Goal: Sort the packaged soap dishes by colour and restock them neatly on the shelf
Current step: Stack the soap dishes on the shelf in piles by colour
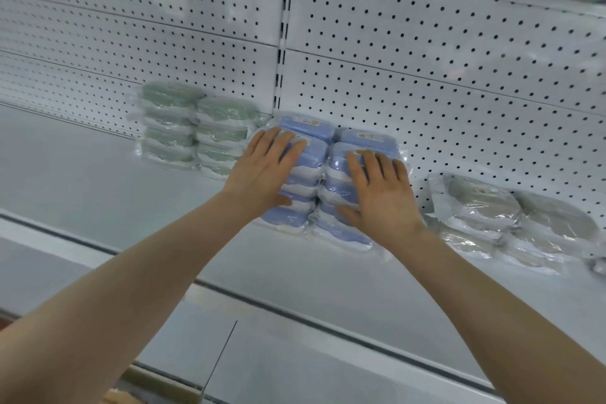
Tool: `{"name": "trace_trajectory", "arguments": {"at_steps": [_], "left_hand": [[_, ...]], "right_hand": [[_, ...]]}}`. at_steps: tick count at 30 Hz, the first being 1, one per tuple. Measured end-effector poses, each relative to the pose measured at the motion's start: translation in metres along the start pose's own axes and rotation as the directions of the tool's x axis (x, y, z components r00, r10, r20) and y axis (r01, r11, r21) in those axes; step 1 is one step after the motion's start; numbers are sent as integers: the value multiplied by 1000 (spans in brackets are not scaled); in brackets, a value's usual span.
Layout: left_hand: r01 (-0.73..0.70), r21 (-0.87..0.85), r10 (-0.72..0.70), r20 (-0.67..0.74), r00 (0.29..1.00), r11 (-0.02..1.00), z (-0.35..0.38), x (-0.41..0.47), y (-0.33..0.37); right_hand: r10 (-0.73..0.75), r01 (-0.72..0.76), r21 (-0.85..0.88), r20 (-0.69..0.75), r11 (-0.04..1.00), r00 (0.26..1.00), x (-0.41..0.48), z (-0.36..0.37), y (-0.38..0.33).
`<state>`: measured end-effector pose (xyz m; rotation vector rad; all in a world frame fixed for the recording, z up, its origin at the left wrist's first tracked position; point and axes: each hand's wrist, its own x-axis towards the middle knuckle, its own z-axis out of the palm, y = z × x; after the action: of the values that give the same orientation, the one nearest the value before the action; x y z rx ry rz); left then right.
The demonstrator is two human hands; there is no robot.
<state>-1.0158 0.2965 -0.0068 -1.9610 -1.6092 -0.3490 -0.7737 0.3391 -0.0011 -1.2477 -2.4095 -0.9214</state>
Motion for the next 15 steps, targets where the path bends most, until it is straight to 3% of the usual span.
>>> {"name": "trace_trajectory", "arguments": {"at_steps": [8, 15], "left_hand": [[-35, -91, 28, -80, 996, 995, -27, -74, -71], [127, -68, -122, 70, 990, 990, -15, -127, -163]], "right_hand": [[51, -45, 36, -177, 998, 983, 17, -53, -72], [-75, 95, 103, -184, 990, 980, 59, -55, -177]]}}
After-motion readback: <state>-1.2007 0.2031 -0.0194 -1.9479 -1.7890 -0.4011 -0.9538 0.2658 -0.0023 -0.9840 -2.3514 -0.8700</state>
